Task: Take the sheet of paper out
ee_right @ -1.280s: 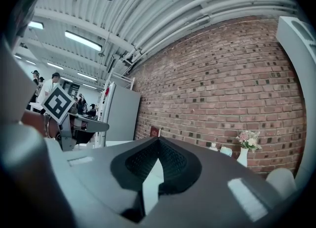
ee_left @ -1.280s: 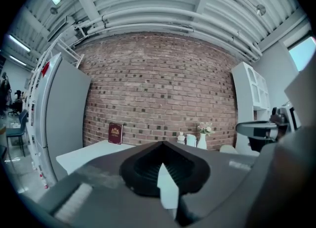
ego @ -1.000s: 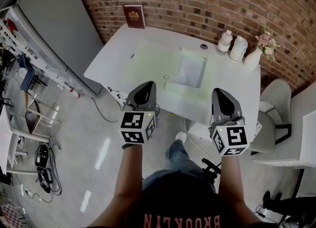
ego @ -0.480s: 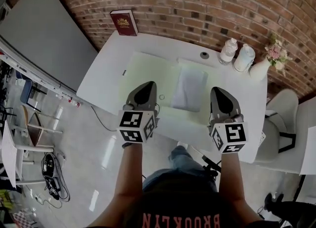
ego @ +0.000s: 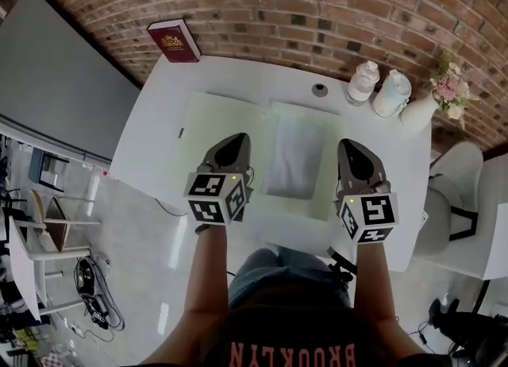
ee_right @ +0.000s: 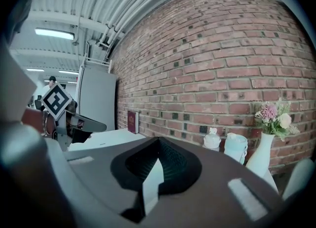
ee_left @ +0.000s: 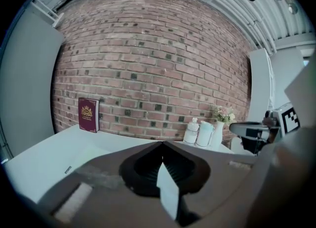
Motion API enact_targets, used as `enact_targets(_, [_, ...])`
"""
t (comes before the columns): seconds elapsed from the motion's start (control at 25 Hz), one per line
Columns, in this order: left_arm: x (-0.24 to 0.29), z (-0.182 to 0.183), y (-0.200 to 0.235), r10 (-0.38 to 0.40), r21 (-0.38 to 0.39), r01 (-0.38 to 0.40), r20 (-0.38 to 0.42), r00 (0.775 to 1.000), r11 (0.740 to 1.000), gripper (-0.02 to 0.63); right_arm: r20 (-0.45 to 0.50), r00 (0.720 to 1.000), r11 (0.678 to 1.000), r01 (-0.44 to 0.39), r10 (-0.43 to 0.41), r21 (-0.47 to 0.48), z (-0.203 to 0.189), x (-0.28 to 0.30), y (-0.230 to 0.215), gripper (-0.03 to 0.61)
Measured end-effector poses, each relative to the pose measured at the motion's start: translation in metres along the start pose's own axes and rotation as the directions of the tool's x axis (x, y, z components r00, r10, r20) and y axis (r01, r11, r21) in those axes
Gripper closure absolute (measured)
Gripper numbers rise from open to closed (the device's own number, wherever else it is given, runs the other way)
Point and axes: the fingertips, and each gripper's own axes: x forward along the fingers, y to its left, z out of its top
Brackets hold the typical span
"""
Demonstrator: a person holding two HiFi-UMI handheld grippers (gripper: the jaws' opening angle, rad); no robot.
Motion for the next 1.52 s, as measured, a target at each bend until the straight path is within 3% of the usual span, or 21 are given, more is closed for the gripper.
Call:
enact_targets(0.08, [0.011,-0.005,-0.001,-0.021,-0.007,0.020,-0.028,0.999,1.000,0.607,-0.016,1.000,1.000,0.007,-0.007,0.009,-0.005,0.006,-0.007,0.577])
enact_targets(0.16, [0.022,-0.013,-0.005,-0.045,-0.009,0.045,-0.065,0.997,0.999,0.502,-0.034,0.999,1.000,0.011,-0.011,0.014,-0.012,0.010,-0.011,0.577])
enact_targets(0.44, [0.042,-0.052,-0.005,-0.105,-0.033,0.101,-0.165,0.981,0.994,0.499,-0.111,0.993,0.998,0.046,-0.042,0.036,-0.046,0.011,-0.017,0.577])
enact_targets(0.6, [0.050,-0.076,-0.005,-0.159,-0.038,0.154,-0.246,0.956,0.987,0.499,-0.145,0.987,0.996,0.075,-0.067,0.053,-0.063,0.009,-0.018,0.577])
enact_targets(0.84, [0.060,-0.114,-0.008,-0.248,-0.087,0.232,-0.380,0.891,0.969,0.499,-0.210,0.972,0.987,0.129,-0.107,0.094,-0.091,0.002,-0.018,0.577])
enact_targets(1.08, [0.068,-0.153,-0.013,-0.320,-0.165,0.276,-0.539,0.779,0.947,0.499,-0.262,0.958,0.982,0.152,-0.119,0.109,-0.110,0.005,-0.015,0.577])
enact_targets(1.2, [0.079,-0.165,-0.014,-0.327,-0.182,0.273,-0.594,0.735,0.945,0.499,-0.307,0.944,0.980,0.163,-0.122,0.112,-0.113,0.007,-0.017,0.577])
enact_targets(1.52, [0.100,-0.192,-0.018,-0.297,-0.169,0.251,-0.689,0.662,0.953,0.486,-0.316,0.937,0.975,0.193,-0.150,0.110,-0.114,0.015,-0.032,0.577])
